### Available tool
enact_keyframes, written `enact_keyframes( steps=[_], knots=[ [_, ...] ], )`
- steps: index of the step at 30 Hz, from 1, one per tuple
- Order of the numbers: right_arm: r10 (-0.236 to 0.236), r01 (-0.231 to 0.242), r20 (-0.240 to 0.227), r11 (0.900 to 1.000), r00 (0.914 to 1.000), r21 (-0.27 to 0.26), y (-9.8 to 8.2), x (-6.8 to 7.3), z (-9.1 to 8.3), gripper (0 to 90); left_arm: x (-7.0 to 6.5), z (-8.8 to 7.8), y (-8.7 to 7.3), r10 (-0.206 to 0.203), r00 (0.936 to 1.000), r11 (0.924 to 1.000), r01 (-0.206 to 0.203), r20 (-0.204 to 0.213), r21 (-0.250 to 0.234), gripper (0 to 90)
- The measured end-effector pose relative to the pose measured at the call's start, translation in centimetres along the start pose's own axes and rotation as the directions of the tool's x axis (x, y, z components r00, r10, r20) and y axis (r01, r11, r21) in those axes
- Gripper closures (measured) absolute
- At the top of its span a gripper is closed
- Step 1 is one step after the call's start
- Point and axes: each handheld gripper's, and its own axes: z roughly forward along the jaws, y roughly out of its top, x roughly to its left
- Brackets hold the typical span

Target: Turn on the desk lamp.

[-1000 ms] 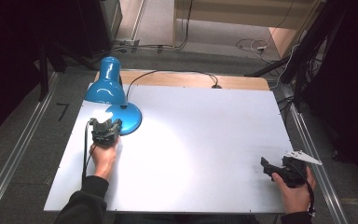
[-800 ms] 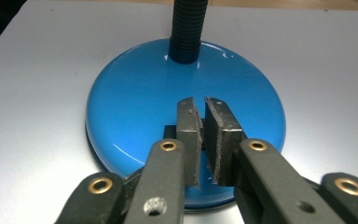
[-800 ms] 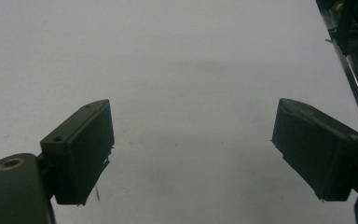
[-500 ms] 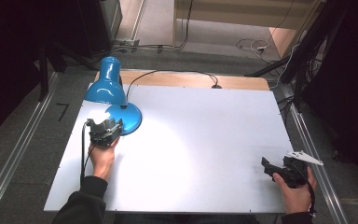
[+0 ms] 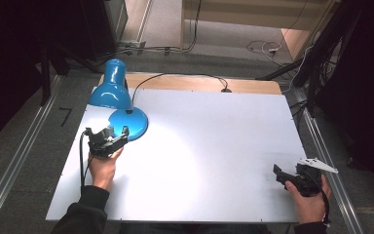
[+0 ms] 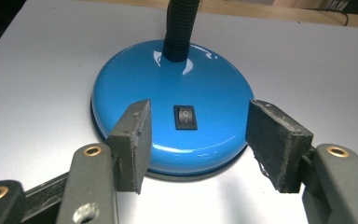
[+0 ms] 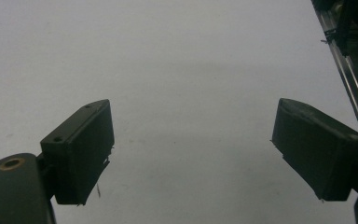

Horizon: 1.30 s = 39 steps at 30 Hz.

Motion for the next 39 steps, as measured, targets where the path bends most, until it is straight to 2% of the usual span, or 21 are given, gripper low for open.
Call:
enact_keyframes(
  steps=[13, 22, 39],
  knots=[
    [0.005, -0.005, -0.002, 1.0, 1.0, 0.001, 0.0, -0.1, 0.0, 11.1, -0.6, -1.8, -0.5, 0.031, 0.9993, 0.9995, -0.031, 0.021, -0.006, 36.4],
    [0.004, -0.004, -0.003, 1.0, 1.0, 0.003, 0.0, 0.0, 0.0, 11.1, -0.7, -2.3, -0.7, 0.041, 0.9988, 0.9992, -0.041, 0.028, -0.002, 36.3],
    [0.001, -0.001, -0.002, 1.0, 1.0, 0.002, 0.0, -0.1, 0.0, 11.1, -0.5, -2.7, -1.1, 0.053, 0.9986, 0.9986, -0.053, 0.006, 0.004, 33.5]
  ],
)
